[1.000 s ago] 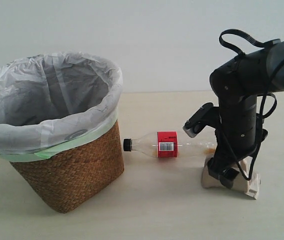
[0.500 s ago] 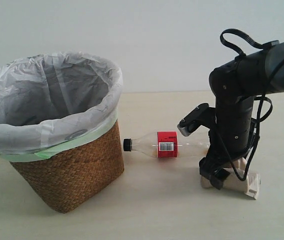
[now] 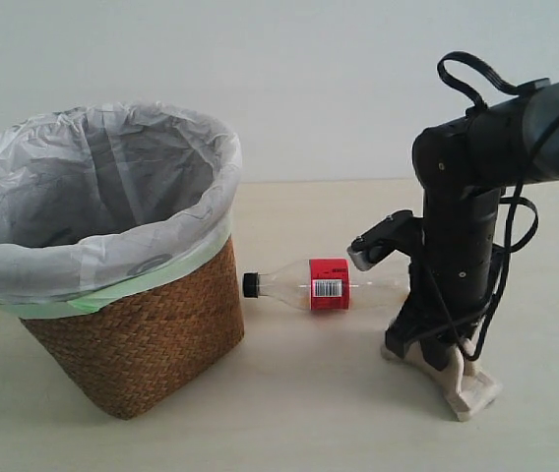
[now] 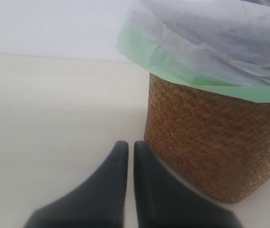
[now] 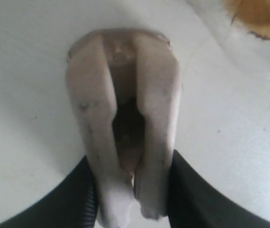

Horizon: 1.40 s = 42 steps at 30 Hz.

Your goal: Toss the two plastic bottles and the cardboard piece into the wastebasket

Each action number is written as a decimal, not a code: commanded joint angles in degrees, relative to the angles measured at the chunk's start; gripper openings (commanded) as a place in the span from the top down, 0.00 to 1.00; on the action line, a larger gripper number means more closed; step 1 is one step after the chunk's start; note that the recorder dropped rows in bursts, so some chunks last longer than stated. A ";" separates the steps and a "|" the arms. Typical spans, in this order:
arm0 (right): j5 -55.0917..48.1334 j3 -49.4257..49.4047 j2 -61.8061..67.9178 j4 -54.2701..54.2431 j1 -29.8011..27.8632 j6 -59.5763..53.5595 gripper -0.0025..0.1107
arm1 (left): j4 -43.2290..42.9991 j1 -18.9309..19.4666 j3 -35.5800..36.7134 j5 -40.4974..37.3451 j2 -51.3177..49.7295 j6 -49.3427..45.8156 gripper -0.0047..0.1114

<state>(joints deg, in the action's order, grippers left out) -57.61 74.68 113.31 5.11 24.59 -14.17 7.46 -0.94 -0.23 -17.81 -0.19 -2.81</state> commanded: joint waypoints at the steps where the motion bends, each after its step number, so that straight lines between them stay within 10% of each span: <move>1: -5.05 -0.23 -3.78 -1.05 0.07 2.58 0.93 | -0.17 0.04 0.23 0.07 0.19 0.29 0.93; 13: -0.70 -0.23 -27.44 -13.07 -0.04 5.23 0.98 | -0.17 0.04 0.23 0.07 0.19 0.29 0.93; 19: -0.45 -3.97 -27.44 0.44 -0.42 15.72 0.98 | -0.17 0.04 0.23 0.07 0.19 0.29 0.93; 30: -0.40 -11.06 -27.44 4.90 -25.59 16.52 0.98 | -0.17 0.04 0.23 0.07 0.19 0.29 0.93; 37: 8.64 -7.45 -23.76 -6.63 -14.51 13.60 0.98 | -0.17 0.04 0.23 0.07 0.19 0.29 0.93; 42: 7.16 16.20 -22.25 -28.23 2.54 8.58 0.83 | -0.17 0.04 0.23 0.07 0.19 0.29 0.93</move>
<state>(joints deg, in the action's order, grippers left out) -50.93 78.56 91.66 -10.18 19.93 -1.68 7.46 -0.94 -0.23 -17.81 -0.19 -2.81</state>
